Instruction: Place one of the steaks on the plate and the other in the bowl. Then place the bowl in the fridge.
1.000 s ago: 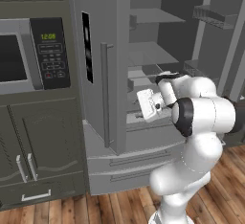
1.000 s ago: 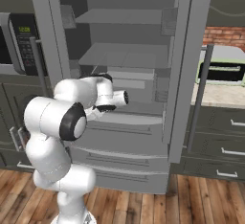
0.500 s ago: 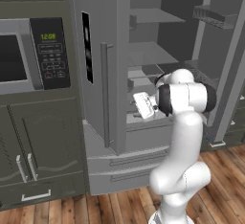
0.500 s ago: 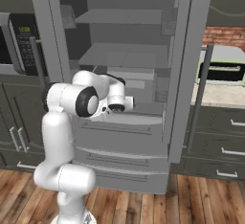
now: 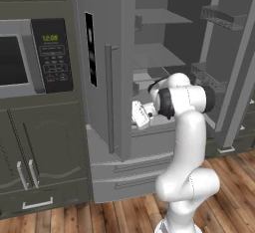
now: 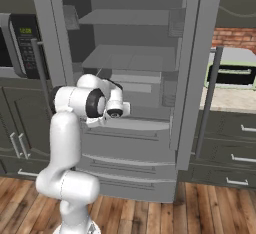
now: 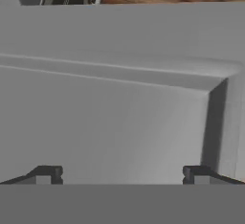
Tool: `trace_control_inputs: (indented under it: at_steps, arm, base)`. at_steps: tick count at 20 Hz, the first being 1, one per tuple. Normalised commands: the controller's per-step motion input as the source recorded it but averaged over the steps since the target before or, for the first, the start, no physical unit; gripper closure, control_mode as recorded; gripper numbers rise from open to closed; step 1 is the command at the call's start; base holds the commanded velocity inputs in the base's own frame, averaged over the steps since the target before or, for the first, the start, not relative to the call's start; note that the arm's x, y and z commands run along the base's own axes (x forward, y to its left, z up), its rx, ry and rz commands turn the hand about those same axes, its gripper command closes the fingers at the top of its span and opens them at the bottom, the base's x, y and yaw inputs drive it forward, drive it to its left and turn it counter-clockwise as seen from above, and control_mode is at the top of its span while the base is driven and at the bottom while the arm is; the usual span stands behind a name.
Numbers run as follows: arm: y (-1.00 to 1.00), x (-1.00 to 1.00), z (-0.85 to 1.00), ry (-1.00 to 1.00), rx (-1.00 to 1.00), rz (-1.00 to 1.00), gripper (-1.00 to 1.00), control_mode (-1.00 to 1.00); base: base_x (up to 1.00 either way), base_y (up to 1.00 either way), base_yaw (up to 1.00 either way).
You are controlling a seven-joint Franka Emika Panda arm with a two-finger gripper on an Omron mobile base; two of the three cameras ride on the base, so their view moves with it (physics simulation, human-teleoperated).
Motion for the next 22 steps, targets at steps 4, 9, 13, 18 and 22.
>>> trace_control_inputs:
  at_steps: [4,9,13,18,22]
  arm:
    - [0.85,-0.05,-0.01,0.07,0.0,0.05,-1.0,-1.0]
    - [1.0,-0.31,-0.13,0.0,0.0,-0.1,-1.0,-1.0]
    - [1.0,-0.41,-0.18,0.0,0.0,-0.26,-1.0,-1.0]
    - [1.0,-0.28,-0.17,-0.01,-0.02,-0.36,-1.0,-1.0]
    - [0.86,0.04,0.06,0.04,-0.16,-0.14,-1.0,-1.0]
  base:
    - [0.0,0.0,0.0]
    - [0.0,0.0,0.0]
    - [0.0,0.0,0.0]
    - [0.0,0.0,0.0]
    - [0.0,0.0,0.0]
